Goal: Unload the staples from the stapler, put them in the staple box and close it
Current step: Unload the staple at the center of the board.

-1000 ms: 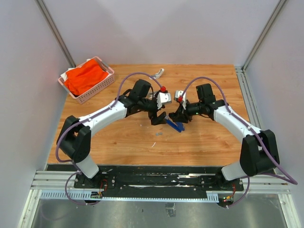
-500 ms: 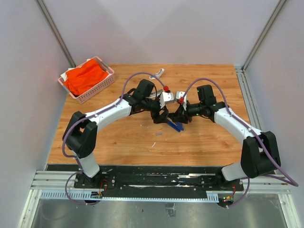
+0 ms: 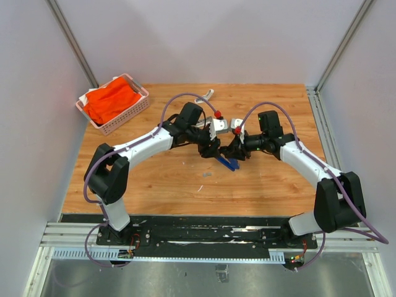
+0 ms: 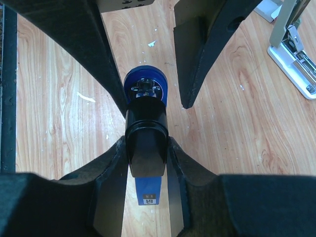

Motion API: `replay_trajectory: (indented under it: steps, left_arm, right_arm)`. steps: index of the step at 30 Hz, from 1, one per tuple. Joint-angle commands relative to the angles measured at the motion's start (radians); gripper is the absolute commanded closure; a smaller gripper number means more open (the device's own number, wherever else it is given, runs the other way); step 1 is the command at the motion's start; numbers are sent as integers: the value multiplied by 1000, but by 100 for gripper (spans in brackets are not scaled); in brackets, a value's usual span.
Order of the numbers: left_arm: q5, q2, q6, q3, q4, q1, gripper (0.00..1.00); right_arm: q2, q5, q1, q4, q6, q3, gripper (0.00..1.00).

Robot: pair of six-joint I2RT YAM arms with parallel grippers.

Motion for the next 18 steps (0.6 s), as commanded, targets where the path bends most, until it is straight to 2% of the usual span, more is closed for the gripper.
replay_trajectory:
  steps: [1, 3, 7, 10, 11, 15, 18]
  left_arm:
    - [16, 26, -23, 33, 11, -19, 49]
    - [21, 26, -31, 34, 18, -19, 53]
    - [29, 33, -65, 35, 35, -19, 70]
    - [29, 35, -92, 32, 52, -19, 94]
    - [19, 33, -108, 29, 61, -19, 99]
    - [-58, 23, -136, 10, 90, -19, 100]
    - [-112, 4, -141, -16, 122, -19, 100]
  right_arm:
    - [-27, -51, 7, 51, -2, -10, 99]
    - [-23, -50, 11, 53, -1, -11, 99]
    - [-18, -43, 21, 62, 3, -15, 99]
    - [-17, -36, 24, 75, 12, -20, 99]
    - [-17, -34, 25, 77, 12, -21, 99]
    - [-6, -34, 25, 78, 17, -20, 99]
    - [10, -39, 24, 81, 37, -12, 91]
